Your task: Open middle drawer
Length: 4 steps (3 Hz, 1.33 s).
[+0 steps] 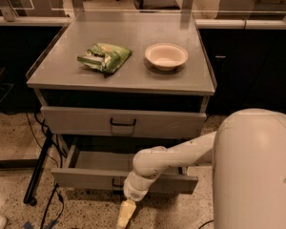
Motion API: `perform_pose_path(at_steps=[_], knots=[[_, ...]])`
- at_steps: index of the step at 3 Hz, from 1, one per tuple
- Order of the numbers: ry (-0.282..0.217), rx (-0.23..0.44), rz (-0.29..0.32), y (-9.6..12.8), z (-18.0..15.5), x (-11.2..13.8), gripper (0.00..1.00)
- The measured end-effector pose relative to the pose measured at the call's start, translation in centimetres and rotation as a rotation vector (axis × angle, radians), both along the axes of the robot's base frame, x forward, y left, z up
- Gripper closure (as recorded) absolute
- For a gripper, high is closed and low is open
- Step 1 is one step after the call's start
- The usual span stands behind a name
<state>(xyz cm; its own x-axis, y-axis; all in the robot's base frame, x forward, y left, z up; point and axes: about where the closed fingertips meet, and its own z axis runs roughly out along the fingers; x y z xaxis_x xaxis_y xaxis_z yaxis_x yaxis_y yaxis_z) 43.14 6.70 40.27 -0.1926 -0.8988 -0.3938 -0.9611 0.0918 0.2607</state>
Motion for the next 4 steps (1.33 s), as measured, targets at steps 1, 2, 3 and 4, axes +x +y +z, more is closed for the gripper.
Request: perform_pose_path(at_steps=[1,2,3,4], knots=[[0.0,0.0,0.0,0.2,0.1,0.0,0.0],[0.011,-0.002,0.003,-0.1,-0.1,-0.9,0.0],[0.011,-0.002,0.003,0.2,0.2,-1.0,0.0],[0.023,0.002,-0.001,-0.1,0.9,-2.7,0.0]])
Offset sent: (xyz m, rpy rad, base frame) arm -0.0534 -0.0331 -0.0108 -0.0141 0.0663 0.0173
